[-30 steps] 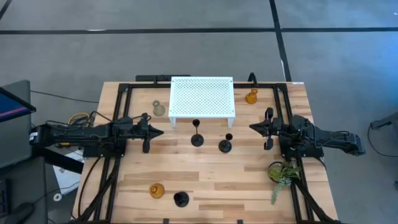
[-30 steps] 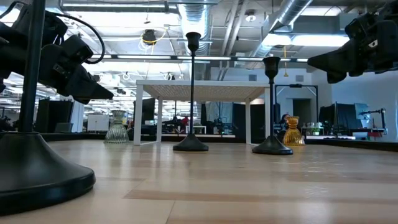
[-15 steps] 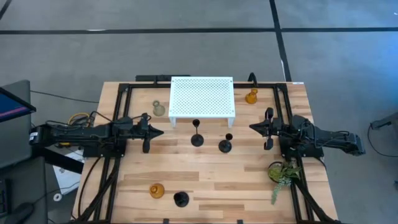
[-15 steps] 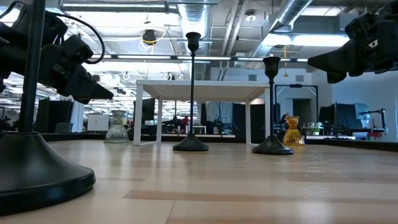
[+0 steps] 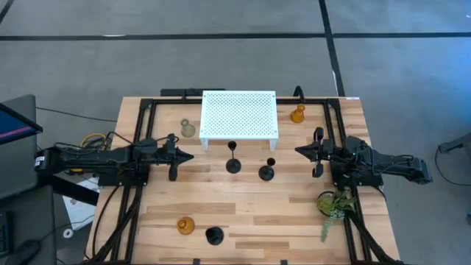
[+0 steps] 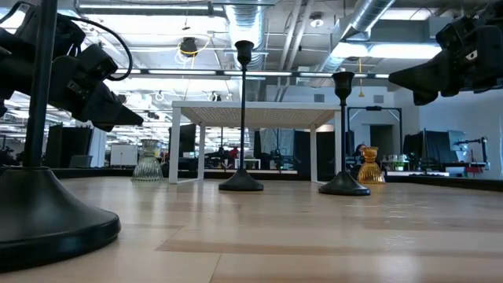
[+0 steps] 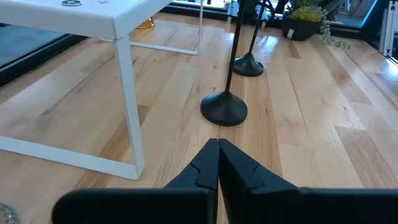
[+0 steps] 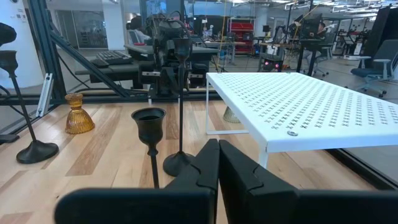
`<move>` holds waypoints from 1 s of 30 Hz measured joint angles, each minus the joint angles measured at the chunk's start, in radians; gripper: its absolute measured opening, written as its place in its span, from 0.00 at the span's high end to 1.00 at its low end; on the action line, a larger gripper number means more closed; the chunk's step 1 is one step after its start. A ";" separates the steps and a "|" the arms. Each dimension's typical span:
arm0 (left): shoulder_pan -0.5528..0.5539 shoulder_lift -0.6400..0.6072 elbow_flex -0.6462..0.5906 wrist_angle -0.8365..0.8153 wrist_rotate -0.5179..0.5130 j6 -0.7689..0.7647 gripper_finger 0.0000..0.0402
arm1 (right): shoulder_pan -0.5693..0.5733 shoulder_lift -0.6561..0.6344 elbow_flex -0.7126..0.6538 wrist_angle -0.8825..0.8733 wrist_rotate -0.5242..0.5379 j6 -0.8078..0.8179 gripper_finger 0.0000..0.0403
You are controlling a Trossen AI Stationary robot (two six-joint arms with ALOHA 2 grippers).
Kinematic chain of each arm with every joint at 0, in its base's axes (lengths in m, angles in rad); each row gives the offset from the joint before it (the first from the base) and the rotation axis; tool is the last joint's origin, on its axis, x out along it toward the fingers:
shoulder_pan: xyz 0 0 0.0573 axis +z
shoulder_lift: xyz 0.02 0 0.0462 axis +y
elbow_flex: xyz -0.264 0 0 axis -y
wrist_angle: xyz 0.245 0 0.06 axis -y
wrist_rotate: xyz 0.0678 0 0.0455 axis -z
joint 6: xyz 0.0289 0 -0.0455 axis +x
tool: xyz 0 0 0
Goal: Pick & Place candle stick holders
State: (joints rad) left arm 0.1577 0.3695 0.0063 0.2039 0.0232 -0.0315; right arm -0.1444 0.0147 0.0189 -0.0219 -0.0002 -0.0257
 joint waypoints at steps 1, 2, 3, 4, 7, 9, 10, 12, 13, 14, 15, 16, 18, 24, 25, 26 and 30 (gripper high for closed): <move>0.000 0.000 0.000 0.000 0.000 0.000 0.98 | 0.000 0.000 0.000 0.000 0.000 0.000 1.00; 0.000 0.000 0.000 0.000 0.000 0.000 0.98 | 0.000 0.000 0.000 0.000 0.000 0.000 1.00; 0.000 0.000 0.000 0.000 0.000 0.000 0.98 | 0.000 0.000 0.000 0.000 0.000 0.000 1.00; 0.000 0.000 0.000 0.000 0.000 0.000 0.98 | 0.000 0.000 0.000 0.000 0.000 0.000 1.00; 0.000 0.000 0.000 0.001 0.000 0.000 0.98 | 0.000 0.000 0.000 0.000 0.000 0.000 1.00; 0.000 0.000 0.000 0.003 0.000 0.000 0.98 | 0.000 0.000 0.000 0.000 0.000 0.000 1.00; 0.000 0.000 0.000 0.004 0.000 0.000 0.98 | 0.000 0.000 0.000 0.000 0.000 0.000 1.00; 0.000 0.000 0.000 0.004 0.000 0.000 0.98 | 0.000 0.000 0.000 0.000 0.000 0.000 1.00; 0.000 0.000 0.000 0.004 0.000 0.000 0.98 | 0.000 0.000 0.000 0.000 0.000 0.000 1.00; 0.000 0.000 0.000 0.005 0.000 0.000 0.98 | 0.000 0.000 0.000 0.000 0.000 0.000 1.00; 0.000 0.000 0.000 0.005 0.000 0.000 0.98 | 0.000 0.000 0.000 0.000 0.000 0.000 1.00; 0.000 0.000 0.000 0.006 0.000 0.000 0.98 | 0.000 0.000 0.000 0.000 0.000 0.000 1.00; 0.000 0.000 0.000 0.006 0.000 0.000 0.98 | 0.000 0.000 0.000 0.000 0.000 0.000 1.00; 0.000 0.000 0.000 0.007 0.000 0.000 0.98 | 0.000 0.000 0.000 0.000 0.000 0.000 1.00; 0.000 0.000 0.000 0.007 0.000 0.000 0.98 | 0.000 0.000 0.000 0.000 0.000 0.000 1.00; 0.000 0.000 0.000 0.007 0.000 0.000 0.98 | 0.000 0.000 0.000 0.000 0.000 0.000 1.00; 0.000 0.000 0.000 0.011 0.000 0.000 0.98 | 0.000 0.000 0.000 0.000 0.000 0.000 1.00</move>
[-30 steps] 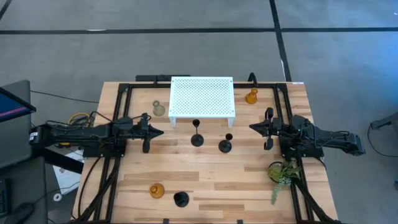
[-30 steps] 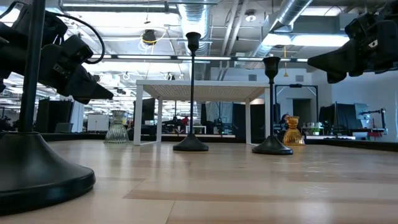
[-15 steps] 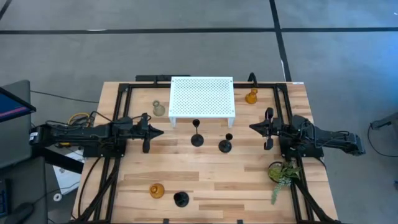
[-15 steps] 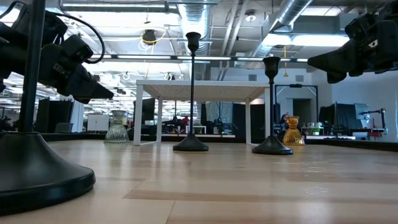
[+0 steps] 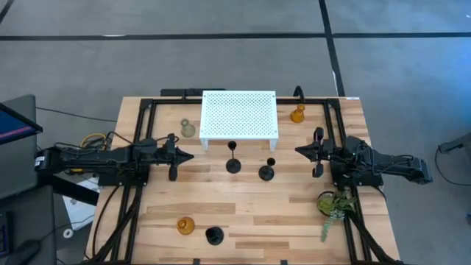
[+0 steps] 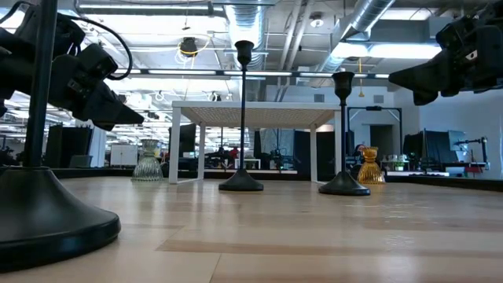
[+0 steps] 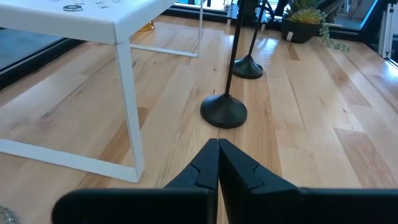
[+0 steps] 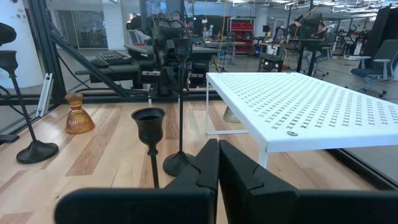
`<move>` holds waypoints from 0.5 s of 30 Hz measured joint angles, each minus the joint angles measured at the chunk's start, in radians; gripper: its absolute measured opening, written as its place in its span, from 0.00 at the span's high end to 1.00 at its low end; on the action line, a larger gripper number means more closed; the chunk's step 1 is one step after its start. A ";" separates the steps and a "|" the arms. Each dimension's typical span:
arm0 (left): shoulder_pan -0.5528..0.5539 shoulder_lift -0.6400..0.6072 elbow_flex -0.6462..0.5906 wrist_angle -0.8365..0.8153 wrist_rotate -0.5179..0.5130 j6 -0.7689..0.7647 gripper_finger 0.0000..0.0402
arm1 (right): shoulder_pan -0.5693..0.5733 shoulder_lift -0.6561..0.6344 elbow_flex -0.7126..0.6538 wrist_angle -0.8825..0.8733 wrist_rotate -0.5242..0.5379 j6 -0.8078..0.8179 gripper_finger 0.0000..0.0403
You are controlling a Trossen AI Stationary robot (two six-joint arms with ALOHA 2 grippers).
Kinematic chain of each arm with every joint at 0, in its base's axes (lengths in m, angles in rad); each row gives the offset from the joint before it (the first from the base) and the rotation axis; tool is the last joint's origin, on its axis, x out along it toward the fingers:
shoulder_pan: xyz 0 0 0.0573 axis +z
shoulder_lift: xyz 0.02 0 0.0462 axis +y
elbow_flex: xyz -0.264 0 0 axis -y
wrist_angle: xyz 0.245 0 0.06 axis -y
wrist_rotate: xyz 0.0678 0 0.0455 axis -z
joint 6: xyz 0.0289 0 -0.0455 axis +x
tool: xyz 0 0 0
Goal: Pick & Place candle stick holders
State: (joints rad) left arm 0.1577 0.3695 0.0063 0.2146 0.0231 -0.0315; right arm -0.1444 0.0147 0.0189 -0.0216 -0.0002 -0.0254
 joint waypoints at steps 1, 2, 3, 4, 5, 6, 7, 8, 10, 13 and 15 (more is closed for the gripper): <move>0.000 0.000 0.000 0.003 0.000 0.000 0.98 | 0.000 0.000 0.000 0.000 0.000 0.000 1.00; 0.000 0.000 0.000 0.004 0.000 0.000 0.98 | 0.000 0.000 0.000 0.000 0.000 0.000 1.00; 0.000 0.000 0.000 0.005 0.000 0.000 0.98 | 0.000 0.000 0.000 0.000 0.000 0.000 1.00; 0.000 0.000 0.000 0.004 0.000 0.000 0.98 | 0.000 0.000 0.000 0.000 0.000 0.000 1.00; 0.000 0.000 0.000 0.005 0.000 0.000 0.98 | 0.000 0.000 0.000 0.000 0.000 0.000 1.00; 0.000 0.000 0.000 0.007 0.000 0.000 0.98 | 0.000 0.000 0.000 0.000 0.000 0.000 1.00; 0.000 0.000 0.000 0.010 0.000 0.000 0.98 | 0.000 0.000 0.000 0.000 0.000 0.000 1.00; 0.000 0.000 0.000 0.011 0.000 0.000 0.98 | 0.000 0.000 0.000 0.000 0.000 0.000 1.00; 0.000 0.000 0.000 0.012 0.000 0.000 0.98 | 0.000 0.000 0.000 0.000 0.000 0.000 1.00; 0.000 0.000 0.000 0.014 0.000 0.000 0.98 | 0.000 0.000 0.000 0.000 0.000 0.000 1.00; 0.000 0.000 0.000 0.018 0.000 0.000 0.98 | 0.000 0.000 0.000 0.000 0.000 0.000 1.00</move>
